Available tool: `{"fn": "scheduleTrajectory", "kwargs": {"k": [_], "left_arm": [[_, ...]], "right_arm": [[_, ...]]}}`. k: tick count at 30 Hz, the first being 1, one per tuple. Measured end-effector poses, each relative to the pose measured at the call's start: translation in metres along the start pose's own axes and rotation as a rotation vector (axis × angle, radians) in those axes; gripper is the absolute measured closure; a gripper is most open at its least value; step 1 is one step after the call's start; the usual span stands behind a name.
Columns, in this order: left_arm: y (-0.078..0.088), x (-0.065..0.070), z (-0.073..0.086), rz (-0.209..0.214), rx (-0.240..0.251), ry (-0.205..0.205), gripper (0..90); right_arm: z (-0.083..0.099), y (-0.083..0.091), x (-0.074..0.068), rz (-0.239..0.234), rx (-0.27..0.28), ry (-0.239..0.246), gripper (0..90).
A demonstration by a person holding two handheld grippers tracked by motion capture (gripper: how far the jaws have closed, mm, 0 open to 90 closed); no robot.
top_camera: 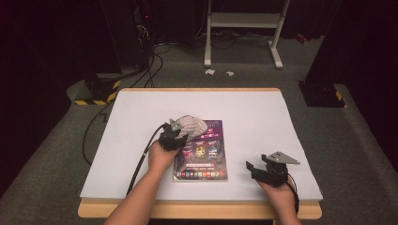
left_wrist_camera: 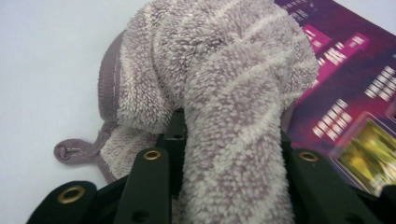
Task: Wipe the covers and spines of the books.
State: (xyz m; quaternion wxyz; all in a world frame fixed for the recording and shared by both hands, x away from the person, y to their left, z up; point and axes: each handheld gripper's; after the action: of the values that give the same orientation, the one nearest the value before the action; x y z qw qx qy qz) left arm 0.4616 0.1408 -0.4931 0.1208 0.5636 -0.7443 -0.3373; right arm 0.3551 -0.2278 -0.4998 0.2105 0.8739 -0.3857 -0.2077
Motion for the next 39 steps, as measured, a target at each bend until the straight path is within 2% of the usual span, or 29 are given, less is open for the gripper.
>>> {"fn": "scheduleTrajectory", "kwargs": {"k": [6,11,18,22,30,34,39], "left_arm": [[-0.009,0.000,-0.010,-0.012,-0.024,0.000,63.9],[-0.013,0.008,-0.014,0.004,-0.029,0.008,63.9],[-0.015,0.032,-0.023,0.046,-0.026,-0.040,64.1],[-0.018,0.052,-0.031,0.073,-0.021,-0.066,64.1],[-0.024,0.082,-0.042,0.113,-0.003,-0.077,64.1],[-0.025,0.081,-0.043,0.118,-0.001,-0.076,64.0],[-0.022,0.064,-0.035,0.103,-0.004,-0.066,64.1]], "right_arm": [[0.000,-0.001,-0.001,-0.005,-0.002,0.004,26.2],[-0.001,-0.001,-0.002,-0.008,0.001,0.007,26.2],[-0.001,0.000,-0.004,-0.011,0.005,0.008,26.4],[-0.001,0.000,-0.005,-0.013,0.005,0.010,26.4],[-0.002,0.001,-0.005,-0.023,0.012,0.012,26.5],[-0.002,0.001,-0.005,-0.027,0.013,0.009,26.5],[-0.001,0.001,-0.005,-0.023,0.009,0.011,26.8]]}}
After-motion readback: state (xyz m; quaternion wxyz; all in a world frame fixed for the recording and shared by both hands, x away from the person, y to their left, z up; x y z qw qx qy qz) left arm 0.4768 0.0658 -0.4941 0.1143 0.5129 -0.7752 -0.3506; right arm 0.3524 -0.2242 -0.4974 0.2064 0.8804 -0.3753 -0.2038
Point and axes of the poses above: each handheld gripper's, and its own axes: y roughly backward along the jaws, z roughly out of its underside, x roughly to its right, and after that the axes turned 12 degrees about -z, right-handed
